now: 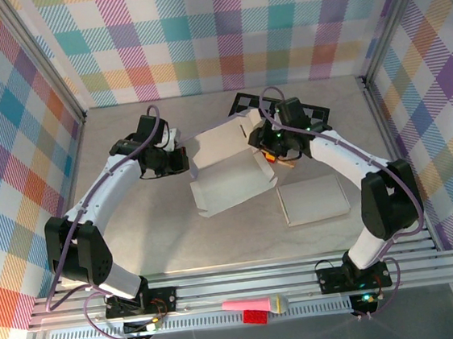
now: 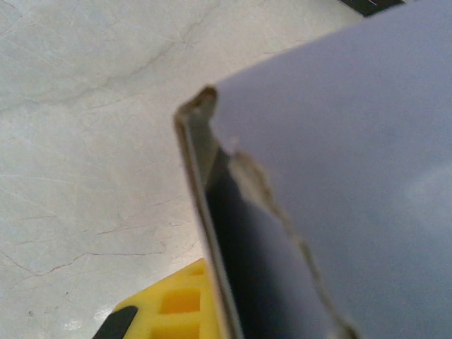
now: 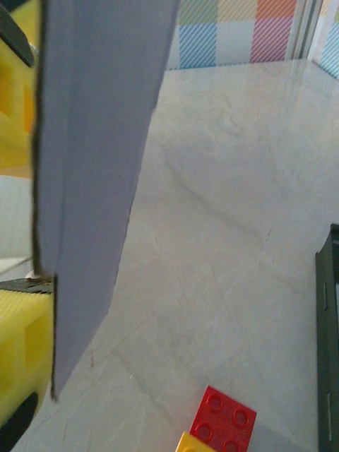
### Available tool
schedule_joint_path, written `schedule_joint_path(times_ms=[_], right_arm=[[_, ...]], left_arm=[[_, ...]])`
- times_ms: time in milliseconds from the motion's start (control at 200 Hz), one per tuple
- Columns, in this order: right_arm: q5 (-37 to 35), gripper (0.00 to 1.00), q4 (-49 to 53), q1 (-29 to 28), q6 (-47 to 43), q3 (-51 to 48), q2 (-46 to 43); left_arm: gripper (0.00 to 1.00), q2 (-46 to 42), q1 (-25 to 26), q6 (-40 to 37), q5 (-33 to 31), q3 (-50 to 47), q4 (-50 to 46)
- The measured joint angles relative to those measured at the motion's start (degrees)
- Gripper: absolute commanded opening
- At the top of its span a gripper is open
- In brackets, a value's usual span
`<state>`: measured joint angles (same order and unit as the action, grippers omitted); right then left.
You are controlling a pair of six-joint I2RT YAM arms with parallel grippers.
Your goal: Fold the paper box
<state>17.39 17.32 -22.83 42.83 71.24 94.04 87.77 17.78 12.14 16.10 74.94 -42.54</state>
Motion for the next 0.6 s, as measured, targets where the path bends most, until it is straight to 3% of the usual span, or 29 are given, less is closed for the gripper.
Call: schedule_joint_path(times_ms=[600], right_arm=[[6.62, 0.40, -1.81, -1.57, 1.44, 1.46, 3.13]], left_arm=[[0.00, 0.00, -0.31, 0.24, 0.76, 0.00, 0.02]])
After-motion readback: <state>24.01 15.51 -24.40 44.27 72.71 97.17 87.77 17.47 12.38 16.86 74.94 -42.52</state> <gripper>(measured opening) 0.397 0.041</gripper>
